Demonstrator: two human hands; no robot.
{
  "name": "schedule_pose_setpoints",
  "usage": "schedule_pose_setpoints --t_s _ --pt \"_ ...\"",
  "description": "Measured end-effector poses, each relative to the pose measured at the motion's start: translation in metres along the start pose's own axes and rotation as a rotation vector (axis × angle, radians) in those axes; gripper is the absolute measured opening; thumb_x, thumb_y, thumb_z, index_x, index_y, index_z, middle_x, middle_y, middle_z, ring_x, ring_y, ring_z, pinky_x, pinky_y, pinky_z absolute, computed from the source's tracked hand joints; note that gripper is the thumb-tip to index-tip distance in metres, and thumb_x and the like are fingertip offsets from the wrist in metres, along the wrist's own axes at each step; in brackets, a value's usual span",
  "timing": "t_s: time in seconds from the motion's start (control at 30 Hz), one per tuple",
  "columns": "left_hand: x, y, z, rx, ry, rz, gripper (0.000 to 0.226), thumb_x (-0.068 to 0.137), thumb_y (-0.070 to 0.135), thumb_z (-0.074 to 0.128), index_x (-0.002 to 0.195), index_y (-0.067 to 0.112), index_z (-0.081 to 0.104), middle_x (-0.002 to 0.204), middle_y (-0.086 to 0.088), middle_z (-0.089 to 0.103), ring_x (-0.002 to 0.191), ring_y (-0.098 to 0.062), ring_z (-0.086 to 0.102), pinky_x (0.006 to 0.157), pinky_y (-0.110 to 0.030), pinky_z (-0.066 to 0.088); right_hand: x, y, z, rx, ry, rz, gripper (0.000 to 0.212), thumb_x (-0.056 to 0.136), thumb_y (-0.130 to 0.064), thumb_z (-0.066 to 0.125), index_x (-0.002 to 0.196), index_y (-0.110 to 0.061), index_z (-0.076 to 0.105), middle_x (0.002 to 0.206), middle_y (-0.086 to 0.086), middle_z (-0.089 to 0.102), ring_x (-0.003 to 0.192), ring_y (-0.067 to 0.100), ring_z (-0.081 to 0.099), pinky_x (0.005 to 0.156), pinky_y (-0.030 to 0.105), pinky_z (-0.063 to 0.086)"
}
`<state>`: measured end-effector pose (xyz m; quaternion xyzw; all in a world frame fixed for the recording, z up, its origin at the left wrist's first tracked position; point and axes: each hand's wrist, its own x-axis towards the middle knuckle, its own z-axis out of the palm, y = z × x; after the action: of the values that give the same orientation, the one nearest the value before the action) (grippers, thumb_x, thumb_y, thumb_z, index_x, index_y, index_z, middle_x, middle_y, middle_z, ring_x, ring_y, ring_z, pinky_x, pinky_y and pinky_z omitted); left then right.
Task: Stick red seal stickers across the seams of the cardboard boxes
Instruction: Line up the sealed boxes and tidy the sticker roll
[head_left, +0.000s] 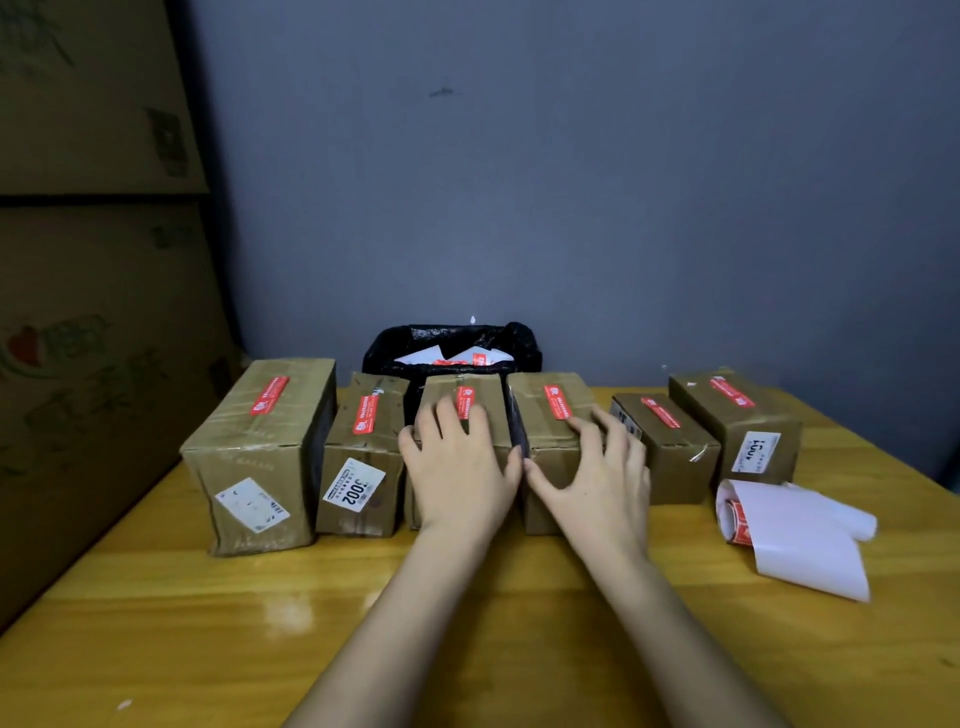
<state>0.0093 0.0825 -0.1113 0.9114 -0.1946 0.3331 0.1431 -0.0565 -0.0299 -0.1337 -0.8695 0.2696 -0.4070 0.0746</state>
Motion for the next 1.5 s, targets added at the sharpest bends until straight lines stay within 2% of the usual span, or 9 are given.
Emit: schedule_pose_setpoints --t_s 0.17,0.37,0.47,0.57,0.67,0.77,1.1,1.33,1.5 --pt "-0.002 0.002 -0.001 -0.029 -0.005 0.014 0.067 0.077 0.057 0.033 0.117 0.011 0.062 0.120 -0.019 0.058 0.120 -0.036 0.050 0.102 -0.055 0.026 -0.001 -0.004 -0.005 0.002 -0.032 -0.029 0.077 0.076 -0.071 0.036 0.131 -0.020 0.054 0.141 0.003 0.045 0.128 0.027 0.043 0.095 0.045 0.043" --pt "0.007 0.056 -0.026 -0.255 0.162 0.279 0.059 0.078 0.048 0.041 0.121 0.012 0.059 0.131 -0.019 0.053 0.131 -0.035 0.043 0.111 -0.056 0.016 0.045 0.067 -0.038 0.093 0.144 0.128 0.059 0.088 -0.051 0.046 0.134 -0.015 0.048 0.140 0.009 0.046 0.131 0.030 0.039 0.102 0.049 0.034" --pt "0.009 0.114 -0.026 -0.222 0.037 0.521 0.051 0.077 0.044 0.054 0.117 0.013 0.060 0.124 -0.014 0.058 0.125 -0.030 0.048 0.115 -0.050 0.018 0.078 0.117 -0.050 -0.063 0.088 0.292 0.063 0.085 -0.042 0.062 0.139 -0.015 0.044 0.149 0.012 0.035 0.139 0.032 0.026 0.109 0.051 0.025" --pt "0.015 0.164 -0.011 -0.110 -0.244 0.683 0.045 0.091 0.030 0.049 0.130 0.009 0.047 0.129 -0.013 0.048 0.125 -0.031 0.043 0.118 -0.046 0.009 0.090 0.154 -0.050 -0.122 -0.114 0.402 0.070 0.084 -0.053 0.061 0.143 -0.022 0.040 0.157 0.011 0.019 0.144 0.034 0.012 0.112 0.053 0.018" --pt "0.027 0.190 0.011 0.074 -0.533 0.676 0.051 0.099 0.028 0.037 0.146 0.010 0.026 0.148 -0.015 0.028 0.140 -0.034 0.021 0.116 -0.050 0.008 0.089 0.170 -0.047 -0.094 -0.214 0.411 0.072 0.082 -0.060 0.059 0.143 -0.029 0.038 0.157 0.009 0.014 0.142 0.036 0.016 0.110 0.052 0.022" --pt "0.030 0.201 0.026 0.073 -0.655 0.659 0.061 0.098 0.032 0.042 0.149 0.015 0.014 0.151 -0.012 0.019 0.142 -0.034 0.013 0.112 -0.055 0.016 0.085 0.174 -0.043 0.026 -0.188 0.404 0.072 0.081 -0.054 0.065 0.142 -0.027 0.039 0.154 0.010 0.020 0.134 0.041 0.033 0.106 0.046 0.032" --pt "0.026 0.197 0.024 -0.090 -0.686 0.596 0.053 0.098 0.013 0.040 0.146 0.027 0.021 0.145 -0.014 0.022 0.137 -0.043 0.018 0.095 -0.048 0.044 0.078 0.180 -0.054 0.058 -0.172 0.386 0.067 0.083 -0.055 0.059 0.141 -0.029 0.040 0.141 0.007 0.032 0.126 0.034 0.042 0.097 0.043 0.041" --pt "0.016 0.184 0.001 -0.081 -0.721 0.580 0.056 0.099 0.013 0.040 0.148 0.027 0.019 0.144 -0.017 0.022 0.133 -0.046 0.023 0.094 -0.048 0.045 0.070 0.170 -0.062 0.058 -0.232 0.351 0.068 0.082 -0.058 0.057 0.142 -0.031 0.038 0.142 0.004 0.031 0.126 0.031 0.043 0.097 0.042 0.042" --pt "0.010 0.172 -0.016 0.138 -0.678 0.618 0.062 0.098 0.022 0.045 0.150 0.023 0.012 0.143 -0.017 0.029 0.132 -0.043 0.032 0.099 -0.045 0.038 0.061 0.159 -0.067 0.075 -0.275 0.278 0.068 0.081 -0.060 0.057 0.140 -0.033 0.038 0.139 0.001 0.032 0.123 0.029 0.047 0.094 0.039 0.044"
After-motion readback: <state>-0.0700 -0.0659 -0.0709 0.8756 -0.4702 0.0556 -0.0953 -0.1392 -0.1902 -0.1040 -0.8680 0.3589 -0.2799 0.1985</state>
